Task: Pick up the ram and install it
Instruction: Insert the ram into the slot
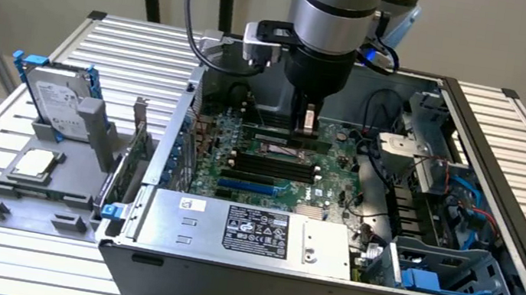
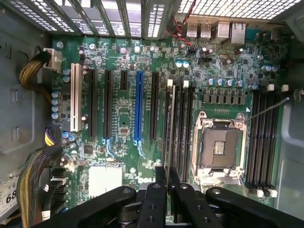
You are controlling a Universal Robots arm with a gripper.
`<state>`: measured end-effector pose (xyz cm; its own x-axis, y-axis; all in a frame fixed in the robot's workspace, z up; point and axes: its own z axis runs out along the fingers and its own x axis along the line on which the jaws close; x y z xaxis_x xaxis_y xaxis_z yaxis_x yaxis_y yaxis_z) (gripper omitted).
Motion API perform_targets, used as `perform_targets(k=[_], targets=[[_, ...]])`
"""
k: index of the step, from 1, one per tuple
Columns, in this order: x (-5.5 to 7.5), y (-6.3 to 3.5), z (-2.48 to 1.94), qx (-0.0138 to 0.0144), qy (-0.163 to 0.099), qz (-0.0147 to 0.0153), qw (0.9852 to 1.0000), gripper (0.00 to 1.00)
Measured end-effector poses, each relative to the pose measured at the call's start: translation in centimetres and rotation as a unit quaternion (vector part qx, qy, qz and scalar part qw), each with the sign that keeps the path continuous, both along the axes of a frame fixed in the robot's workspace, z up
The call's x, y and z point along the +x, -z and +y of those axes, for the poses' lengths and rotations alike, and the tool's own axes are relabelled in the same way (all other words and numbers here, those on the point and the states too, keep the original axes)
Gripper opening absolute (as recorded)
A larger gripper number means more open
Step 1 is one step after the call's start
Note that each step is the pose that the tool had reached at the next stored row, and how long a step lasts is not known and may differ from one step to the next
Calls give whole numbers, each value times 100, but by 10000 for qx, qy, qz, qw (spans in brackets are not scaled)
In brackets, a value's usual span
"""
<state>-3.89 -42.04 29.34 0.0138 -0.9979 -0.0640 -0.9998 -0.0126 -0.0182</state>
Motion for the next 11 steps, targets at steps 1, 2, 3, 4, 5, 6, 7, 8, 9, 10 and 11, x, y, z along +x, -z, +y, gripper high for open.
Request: perform_targets(k=[1,2,3,4,5,6,7,8,9,10,11], targets=[[4,18,-1,0,0,0,10000,14],[7,36,-2,-1,0,0,10000,14],[11,54,-3,-1,0,0,10000,14],[15,74,-4,0,0,0,10000,14],[18,91,-4,0,0,0,10000,14],[19,110,-4,0,1,0,10000,14],[21,127,-4,0,1,0,10000,14],[23,145,-4,-1,0,0,10000,14],[24,163,-3,-1,0,0,10000,14],[24,181,-4,-1,0,0,10000,14],[24,200,-4,0,0,0,10000,14]])
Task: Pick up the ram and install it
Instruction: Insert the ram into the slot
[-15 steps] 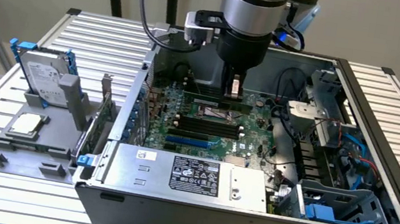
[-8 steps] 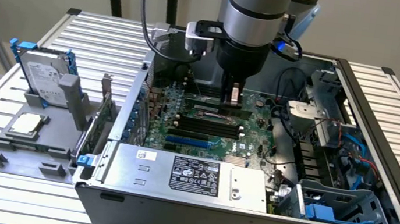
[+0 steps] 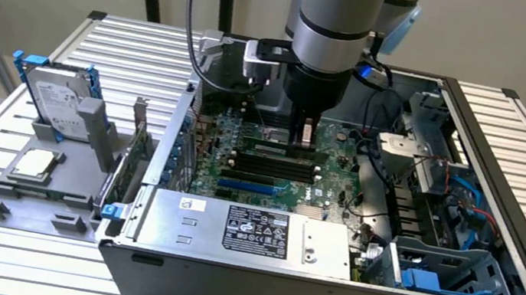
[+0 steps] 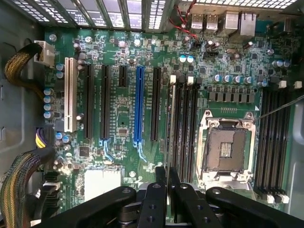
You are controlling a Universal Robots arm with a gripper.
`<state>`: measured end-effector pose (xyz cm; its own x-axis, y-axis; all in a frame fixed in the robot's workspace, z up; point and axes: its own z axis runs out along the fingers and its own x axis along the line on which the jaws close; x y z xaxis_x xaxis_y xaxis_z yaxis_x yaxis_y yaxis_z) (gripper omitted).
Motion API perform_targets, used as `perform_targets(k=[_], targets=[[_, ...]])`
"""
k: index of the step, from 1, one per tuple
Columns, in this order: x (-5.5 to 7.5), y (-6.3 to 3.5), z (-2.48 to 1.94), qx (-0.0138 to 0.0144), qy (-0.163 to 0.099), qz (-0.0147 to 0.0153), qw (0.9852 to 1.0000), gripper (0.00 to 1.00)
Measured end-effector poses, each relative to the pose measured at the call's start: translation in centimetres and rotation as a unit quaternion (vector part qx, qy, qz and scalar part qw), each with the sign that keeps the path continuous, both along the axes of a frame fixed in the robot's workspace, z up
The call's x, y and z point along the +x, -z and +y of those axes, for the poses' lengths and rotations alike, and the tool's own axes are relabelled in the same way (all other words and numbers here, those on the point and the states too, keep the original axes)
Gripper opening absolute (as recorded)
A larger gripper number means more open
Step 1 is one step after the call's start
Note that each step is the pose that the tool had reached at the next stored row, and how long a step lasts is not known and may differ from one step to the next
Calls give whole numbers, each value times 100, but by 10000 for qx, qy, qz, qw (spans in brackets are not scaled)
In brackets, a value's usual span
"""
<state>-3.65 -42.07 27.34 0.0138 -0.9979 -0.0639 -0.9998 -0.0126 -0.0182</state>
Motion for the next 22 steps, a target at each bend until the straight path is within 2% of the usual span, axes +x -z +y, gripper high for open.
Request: perform_targets(k=[8,10,15,22], targets=[[0,145,7,0,-3,0,10000,14],[0,181,23,-1,-5,0,10000,14],[0,272,95,-1,-26,0,10000,14],[-6,337,116,-24,-171,1,9999,14]])
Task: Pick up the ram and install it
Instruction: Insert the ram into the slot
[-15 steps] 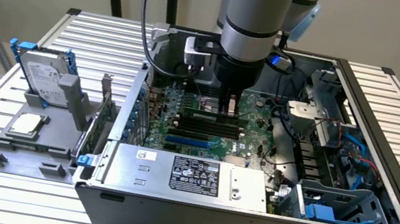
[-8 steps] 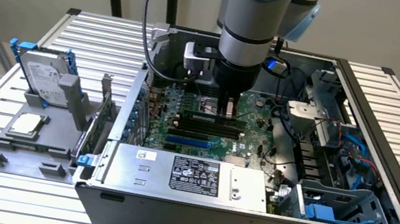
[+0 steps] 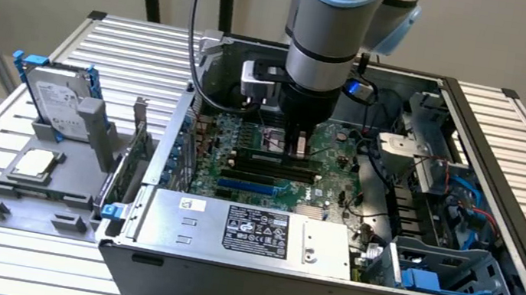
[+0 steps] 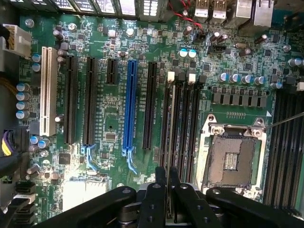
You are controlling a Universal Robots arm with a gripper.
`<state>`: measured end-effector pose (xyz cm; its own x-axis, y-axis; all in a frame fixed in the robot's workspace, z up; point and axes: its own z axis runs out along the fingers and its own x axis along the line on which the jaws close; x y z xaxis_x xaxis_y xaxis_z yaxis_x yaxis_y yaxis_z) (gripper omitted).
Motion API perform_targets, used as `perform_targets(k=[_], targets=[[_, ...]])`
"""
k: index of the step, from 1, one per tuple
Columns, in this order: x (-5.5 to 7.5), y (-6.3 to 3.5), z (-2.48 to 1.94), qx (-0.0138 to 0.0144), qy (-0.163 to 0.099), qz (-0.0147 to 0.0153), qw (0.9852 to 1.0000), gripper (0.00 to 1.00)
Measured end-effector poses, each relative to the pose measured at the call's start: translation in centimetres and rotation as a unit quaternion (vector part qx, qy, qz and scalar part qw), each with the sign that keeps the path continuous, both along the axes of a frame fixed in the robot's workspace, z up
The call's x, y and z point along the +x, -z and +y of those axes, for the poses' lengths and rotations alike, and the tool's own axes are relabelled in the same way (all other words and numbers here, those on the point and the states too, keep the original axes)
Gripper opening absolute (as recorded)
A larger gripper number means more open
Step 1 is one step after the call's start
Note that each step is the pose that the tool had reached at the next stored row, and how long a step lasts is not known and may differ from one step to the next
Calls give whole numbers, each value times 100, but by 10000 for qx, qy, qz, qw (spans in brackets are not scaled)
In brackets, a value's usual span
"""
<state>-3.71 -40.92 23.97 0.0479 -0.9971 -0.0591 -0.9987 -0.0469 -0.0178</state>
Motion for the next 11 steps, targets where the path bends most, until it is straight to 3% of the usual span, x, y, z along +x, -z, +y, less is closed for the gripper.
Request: perform_targets(k=[4,9,11], targets=[[-5,19,33,-35,-48,12,10000,14],[-4,58,45,-122,-47,27,9999,14],[-4,73,47,-136,-46,28,9999,14]])
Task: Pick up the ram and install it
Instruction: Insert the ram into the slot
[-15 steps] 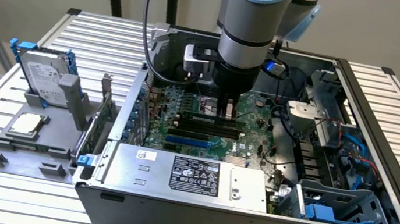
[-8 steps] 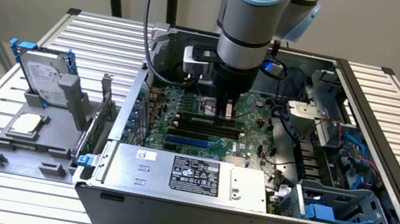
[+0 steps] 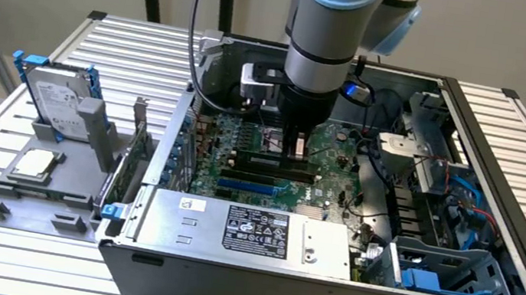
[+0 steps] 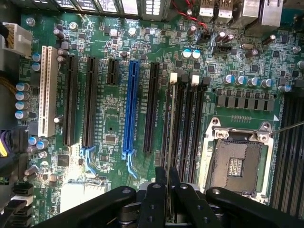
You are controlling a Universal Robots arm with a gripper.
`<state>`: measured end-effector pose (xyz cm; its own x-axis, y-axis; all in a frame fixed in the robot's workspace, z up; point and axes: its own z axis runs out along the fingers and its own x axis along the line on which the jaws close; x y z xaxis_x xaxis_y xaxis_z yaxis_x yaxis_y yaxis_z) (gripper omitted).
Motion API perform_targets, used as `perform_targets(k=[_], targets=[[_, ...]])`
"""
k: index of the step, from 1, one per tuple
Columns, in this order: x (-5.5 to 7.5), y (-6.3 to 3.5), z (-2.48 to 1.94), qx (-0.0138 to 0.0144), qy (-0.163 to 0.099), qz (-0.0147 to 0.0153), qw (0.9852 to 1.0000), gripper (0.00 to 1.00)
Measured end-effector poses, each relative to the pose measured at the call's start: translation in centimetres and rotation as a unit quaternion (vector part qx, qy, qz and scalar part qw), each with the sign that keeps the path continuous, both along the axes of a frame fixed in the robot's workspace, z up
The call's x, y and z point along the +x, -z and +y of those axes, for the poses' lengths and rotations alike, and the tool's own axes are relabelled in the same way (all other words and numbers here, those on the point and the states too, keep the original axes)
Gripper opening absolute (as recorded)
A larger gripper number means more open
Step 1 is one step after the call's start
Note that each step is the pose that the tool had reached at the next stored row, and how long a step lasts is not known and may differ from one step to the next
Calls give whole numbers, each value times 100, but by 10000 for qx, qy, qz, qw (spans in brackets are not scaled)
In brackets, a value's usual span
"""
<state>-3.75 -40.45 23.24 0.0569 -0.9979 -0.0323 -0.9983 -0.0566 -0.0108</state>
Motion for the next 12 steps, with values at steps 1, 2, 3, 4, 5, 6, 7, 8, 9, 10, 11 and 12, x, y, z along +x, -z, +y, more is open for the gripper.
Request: perform_targets(k=[1,2,3,4,5,6,7,8,9,10,11,12], targets=[[0,4,0,-2,9,0,10000,14],[-1,6,0,-3,31,0,10000,14],[-1,6,0,-4,47,1,10000,14],[-1,6,0,-4,60,0,10000,14],[-1,7,0,-3,65,0,10000,14],[-1,7,0,-3,65,0,10000,14],[-1,8,0,-2,65,0,10000,14],[-4,9,0,-2,66,0,10000,14],[-8,10,0,-3,67,0,10000,14],[-11,14,0,-2,67,-1,10000,14],[-14,16,0,-3,67,0,10000,14],[-15,19,1,-5,68,0,10000,14]])
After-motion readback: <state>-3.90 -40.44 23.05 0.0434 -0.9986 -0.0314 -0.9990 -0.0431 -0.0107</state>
